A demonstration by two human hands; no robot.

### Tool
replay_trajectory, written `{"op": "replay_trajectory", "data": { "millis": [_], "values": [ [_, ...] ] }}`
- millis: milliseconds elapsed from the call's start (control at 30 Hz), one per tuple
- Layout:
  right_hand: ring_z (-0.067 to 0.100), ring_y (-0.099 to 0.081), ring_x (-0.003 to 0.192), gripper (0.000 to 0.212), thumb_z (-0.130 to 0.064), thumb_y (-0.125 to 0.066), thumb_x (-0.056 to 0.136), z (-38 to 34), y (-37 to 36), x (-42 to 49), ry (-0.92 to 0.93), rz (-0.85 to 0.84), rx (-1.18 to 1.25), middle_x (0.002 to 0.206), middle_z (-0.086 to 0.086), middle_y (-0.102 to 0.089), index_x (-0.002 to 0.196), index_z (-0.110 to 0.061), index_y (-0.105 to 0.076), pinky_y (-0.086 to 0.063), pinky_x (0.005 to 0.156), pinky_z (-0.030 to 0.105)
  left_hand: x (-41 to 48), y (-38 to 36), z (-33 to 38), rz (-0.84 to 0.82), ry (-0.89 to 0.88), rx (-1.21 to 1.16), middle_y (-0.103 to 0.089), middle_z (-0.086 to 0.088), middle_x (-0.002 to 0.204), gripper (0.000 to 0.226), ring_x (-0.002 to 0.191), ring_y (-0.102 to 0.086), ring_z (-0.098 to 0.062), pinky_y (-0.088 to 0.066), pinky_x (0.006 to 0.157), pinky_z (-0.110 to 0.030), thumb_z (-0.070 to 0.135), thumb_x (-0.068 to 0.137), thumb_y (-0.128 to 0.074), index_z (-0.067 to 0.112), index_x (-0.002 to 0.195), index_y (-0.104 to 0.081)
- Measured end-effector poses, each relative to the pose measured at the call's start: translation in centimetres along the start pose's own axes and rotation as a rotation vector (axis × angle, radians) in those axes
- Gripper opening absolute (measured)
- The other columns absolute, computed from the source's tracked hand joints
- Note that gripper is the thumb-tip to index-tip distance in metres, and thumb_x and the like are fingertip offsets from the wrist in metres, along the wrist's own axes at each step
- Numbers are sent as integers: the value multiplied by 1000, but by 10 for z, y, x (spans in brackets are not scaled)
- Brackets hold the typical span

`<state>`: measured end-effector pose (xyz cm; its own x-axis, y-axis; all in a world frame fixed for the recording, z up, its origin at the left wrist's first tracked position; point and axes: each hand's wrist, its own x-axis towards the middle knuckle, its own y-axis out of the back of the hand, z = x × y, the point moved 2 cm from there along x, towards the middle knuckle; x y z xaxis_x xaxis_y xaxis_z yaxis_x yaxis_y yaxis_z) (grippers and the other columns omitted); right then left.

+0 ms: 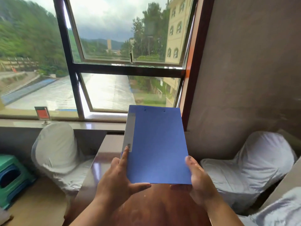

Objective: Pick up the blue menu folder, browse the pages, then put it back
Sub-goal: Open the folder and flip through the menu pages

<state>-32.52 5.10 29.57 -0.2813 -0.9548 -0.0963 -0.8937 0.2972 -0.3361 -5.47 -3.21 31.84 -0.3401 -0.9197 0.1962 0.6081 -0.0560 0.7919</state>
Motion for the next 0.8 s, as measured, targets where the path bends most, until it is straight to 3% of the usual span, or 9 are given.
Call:
{"op": "replay_trajectory", "data": {
  "millis": [100, 200, 267, 300, 333, 400, 533, 700, 800],
  "values": [
    [47, -76, 110, 55, -66, -48, 102, -13, 1, -4, -77, -78, 61, 130, 17, -78, 131, -26, -75, -68, 64, 56, -4, 3, 3, 70, -69, 27, -47, 10, 109, 133, 101, -59, -22, -53, 80, -41, 107, 46, -43, 57, 154, 16],
    [39, -82, 83, 62, -51, -95, 71, -23, -6, -3, -10, -136, 11, 114, 14, -82, 127, -32, -75, -66, 48, 47, -6, 11, 5, 211, -193, -84, -62, -3, 128, 125, 114, -62, -30, -53, 88, -44, 103, 65, -24, 28, 165, -19],
    [33, -79, 68, 58, -37, -93, 77, -25, -5, 0, 43, -117, 21, 107, 18, -80, 129, -25, -72, -65, 42, 43, -6, 17, 4, 317, -202, -214, -74, -9, 122, 118, 108, -69, -34, -51, 81, -42, 94, 79, -13, 10, 146, -59],
    [33, -78, 67, 48, -30, -85, 84, -25, -2, 2, 64, -99, 51, 111, 22, -78, 129, -22, -72, -65, 42, 43, -6, 21, 5, 375, -146, -266, -79, -6, 101, 107, 94, -72, -33, -47, 73, -40, 89, 85, -10, 11, 121, -74],
    [34, -77, 69, 39, -26, -78, 88, -24, 1, 3, 75, -76, 86, 116, 25, -77, 126, -21, -74, -66, 43, 44, -5, 23, 4, 423, -61, -325, -76, -3, 74, 92, 76, -72, -28, -44, 66, -40, 84, 91, -11, 17, 90, -74],
    [37, -78, 74, 29, -24, -72, 90, -23, 5, 4, 99, -16, 138, 121, 26, -76, 118, -23, -77, -65, 44, 45, 0, 25, 0, 453, 137, -497, -68, -4, 47, 77, 51, -66, -16, -47, 63, -43, 67, 103, -27, 14, 62, -64],
    [34, -80, 84, 28, -29, -69, 90, -28, 3, 0, 135, 12, 143, 116, 17, -81, 116, -30, -79, -67, 53, 45, 8, 27, -10, 423, 273, -702, -69, -13, 45, 62, 51, -71, -25, -54, 72, -44, 44, 107, -45, 8, 61, -67],
    [38, -82, 88, 40, -25, -67, 87, -32, -4, -7, 123, -26, 186, 115, 18, -82, 126, -17, -70, -67, 46, 48, 5, 29, -22, 366, 286, -643, -68, -11, 42, 80, 46, -68, -16, -50, 70, -38, 52, 106, -42, 10, 45, -72],
    [38, -81, 89, 37, -26, -68, 88, -31, -5, -10, 115, -7, 191, 116, 18, -82, 124, -19, -71, -67, 50, 50, -2, 33, -25, 293, 324, -576, -74, 2, 51, 77, 41, -68, -18, -50, 68, -38, 62, 103, -37, 21, 52, -78]
  ]
}}
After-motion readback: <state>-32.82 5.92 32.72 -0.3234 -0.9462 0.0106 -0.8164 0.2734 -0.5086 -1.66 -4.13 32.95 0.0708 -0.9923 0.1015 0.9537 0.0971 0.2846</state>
